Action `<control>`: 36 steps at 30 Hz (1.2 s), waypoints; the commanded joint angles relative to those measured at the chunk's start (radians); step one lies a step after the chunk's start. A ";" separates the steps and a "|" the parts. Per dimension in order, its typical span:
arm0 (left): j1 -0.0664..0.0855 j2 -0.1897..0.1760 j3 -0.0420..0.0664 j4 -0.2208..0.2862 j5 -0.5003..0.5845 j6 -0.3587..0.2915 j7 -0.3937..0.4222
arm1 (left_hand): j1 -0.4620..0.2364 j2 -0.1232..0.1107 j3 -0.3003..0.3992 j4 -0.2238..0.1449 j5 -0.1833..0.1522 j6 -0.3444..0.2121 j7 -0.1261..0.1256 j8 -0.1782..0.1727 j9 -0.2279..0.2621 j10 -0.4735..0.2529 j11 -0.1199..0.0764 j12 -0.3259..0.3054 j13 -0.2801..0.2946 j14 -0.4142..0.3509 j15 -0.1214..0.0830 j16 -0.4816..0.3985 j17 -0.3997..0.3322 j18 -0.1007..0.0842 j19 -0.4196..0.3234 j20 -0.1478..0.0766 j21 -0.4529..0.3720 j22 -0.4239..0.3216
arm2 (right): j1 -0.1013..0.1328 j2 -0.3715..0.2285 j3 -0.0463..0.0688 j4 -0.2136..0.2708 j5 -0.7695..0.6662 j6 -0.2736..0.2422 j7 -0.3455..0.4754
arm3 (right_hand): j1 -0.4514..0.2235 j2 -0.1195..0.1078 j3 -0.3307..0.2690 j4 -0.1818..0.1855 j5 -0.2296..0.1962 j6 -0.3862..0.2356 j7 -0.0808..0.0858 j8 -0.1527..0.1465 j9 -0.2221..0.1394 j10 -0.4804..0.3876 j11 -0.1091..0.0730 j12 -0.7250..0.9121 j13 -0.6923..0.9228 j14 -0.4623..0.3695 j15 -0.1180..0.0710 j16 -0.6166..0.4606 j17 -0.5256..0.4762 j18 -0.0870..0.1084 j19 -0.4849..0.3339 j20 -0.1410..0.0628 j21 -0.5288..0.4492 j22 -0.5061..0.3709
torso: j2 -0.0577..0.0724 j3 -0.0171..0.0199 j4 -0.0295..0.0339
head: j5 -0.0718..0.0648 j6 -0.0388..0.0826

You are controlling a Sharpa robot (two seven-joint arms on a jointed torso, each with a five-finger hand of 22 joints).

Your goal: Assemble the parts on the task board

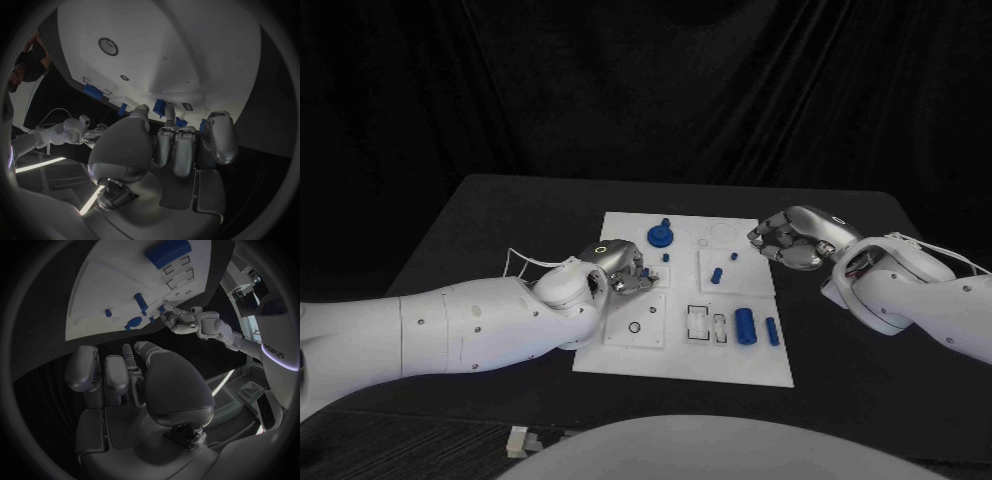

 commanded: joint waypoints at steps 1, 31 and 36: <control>-0.002 0.002 0.001 0.000 -0.006 0.022 0.015 | 0.018 0.001 0.014 -0.001 0.031 -0.009 0.001 0.005 -0.004 0.062 -0.009 0.002 0.222 0.108 -0.008 0.003 0.263 0.007 0.001 -0.007 -0.001 0.172 | -0.003 0.000 0.001 0.000 -0.002 0.007 -0.017 | 0.006 -0.002 0.002 -0.004 0.003 0.003 0.001 0.002 -0.001 0.070 0.008 -0.003 0.190 0.017 0.004 -0.004 -0.001 0.010 0.002 0.002 -0.004 0.121 | 0.000 0.0001 0.0003 | -0.001 0.000; -0.004 0.001 0.001 -0.018 -0.006 0.029 0.068 | 0.068 0.004 0.144 0.001 0.186 -0.027 -0.003 0.016 -0.029 0.049 -0.012 -0.009 0.212 0.108 -0.010 0.003 0.263 0.010 -0.008 -0.010 -0.015 0.169 | -0.007 -0.001 0.001 0.001 -0.002 0.018 -0.026 | 0.007 0.001 0.004 -0.005 0.004 0.004 0.001 0.002 -0.001 0.069 0.008 -0.004 0.188 0.017 0.005 -0.006 -0.003 0.010 0.002 0.002 -0.005 0.121 | 0.000 0.0000 0.0000 | -0.001 0.000; -0.004 0.000 0.001 -0.022 -0.006 0.010 0.111 | 0.089 -0.006 0.190 -0.002 0.195 -0.029 -0.004 0.030 -0.025 0.049 -0.014 -0.009 0.213 0.108 -0.011 0.003 0.263 0.011 -0.011 -0.010 -0.017 0.168 | -0.007 0.000 0.001 0.000 -0.002 0.019 -0.027 | 0.007 0.001 0.005 -0.006 0.004 0.004 0.000 0.002 -0.001 0.069 0.008 -0.005 0.187 0.017 0.004 -0.006 -0.003 0.010 0.001 0.002 -0.006 0.121 | 0.000 0.0000 0.0000 | 0.000 0.000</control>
